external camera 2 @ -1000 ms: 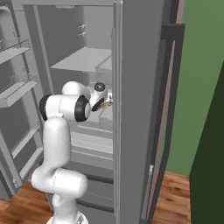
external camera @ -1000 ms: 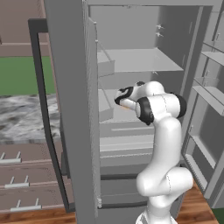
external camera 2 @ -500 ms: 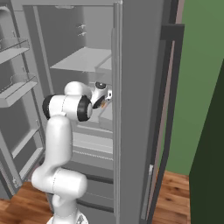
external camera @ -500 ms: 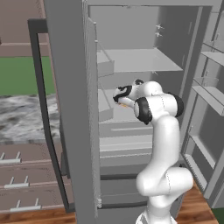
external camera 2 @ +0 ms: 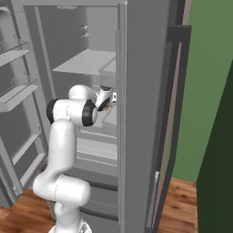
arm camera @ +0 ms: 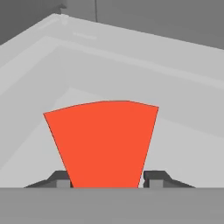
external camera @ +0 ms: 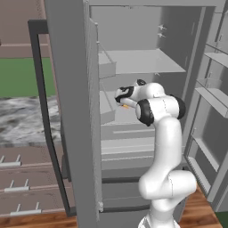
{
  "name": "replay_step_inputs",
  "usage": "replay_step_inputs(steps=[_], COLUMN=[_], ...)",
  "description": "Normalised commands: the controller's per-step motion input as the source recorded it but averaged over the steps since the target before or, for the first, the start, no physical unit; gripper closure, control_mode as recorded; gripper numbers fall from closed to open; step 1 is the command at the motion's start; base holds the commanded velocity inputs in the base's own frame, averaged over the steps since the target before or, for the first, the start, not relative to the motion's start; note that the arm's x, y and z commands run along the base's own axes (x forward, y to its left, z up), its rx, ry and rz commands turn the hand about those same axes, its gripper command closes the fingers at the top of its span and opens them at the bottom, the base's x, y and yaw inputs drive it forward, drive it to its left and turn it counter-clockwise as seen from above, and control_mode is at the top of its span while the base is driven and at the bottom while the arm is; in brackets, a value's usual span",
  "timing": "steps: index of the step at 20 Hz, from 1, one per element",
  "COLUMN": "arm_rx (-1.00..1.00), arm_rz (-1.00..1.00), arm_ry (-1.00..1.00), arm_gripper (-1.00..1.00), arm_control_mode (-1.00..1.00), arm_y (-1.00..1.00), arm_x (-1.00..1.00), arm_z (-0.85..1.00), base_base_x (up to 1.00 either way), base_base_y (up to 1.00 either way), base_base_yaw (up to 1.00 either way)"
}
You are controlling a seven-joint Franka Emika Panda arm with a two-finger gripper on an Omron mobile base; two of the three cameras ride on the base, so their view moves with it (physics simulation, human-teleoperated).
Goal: Take the cheese, fish, and garlic from the fridge and place them on the plate on the dining counter to create an appetizer plate.
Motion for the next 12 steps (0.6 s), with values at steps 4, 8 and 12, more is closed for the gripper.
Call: replay_step_inputs(steps=[4,8,12], arm_rx=[-0.06,0.0,0.0], arm_rz=[0.02,0.0,0.0], arm_ry=[0.0,-0.01,0.0], arm_gripper=[1.0,1.0,1.0], arm_control_mode=[-1.0,-1.0,-1.0], arm_y=[0.24,0.01,0.0], arm_x=[0.03,0.02,-0.51], arm_z=[-0.57,-0.06,-0.16], base_base_x=[0.0,0.0,0.0], base_base_y=[0.0,0.0,0.0], base_base_yaw=[0.0,0.0,0.0])
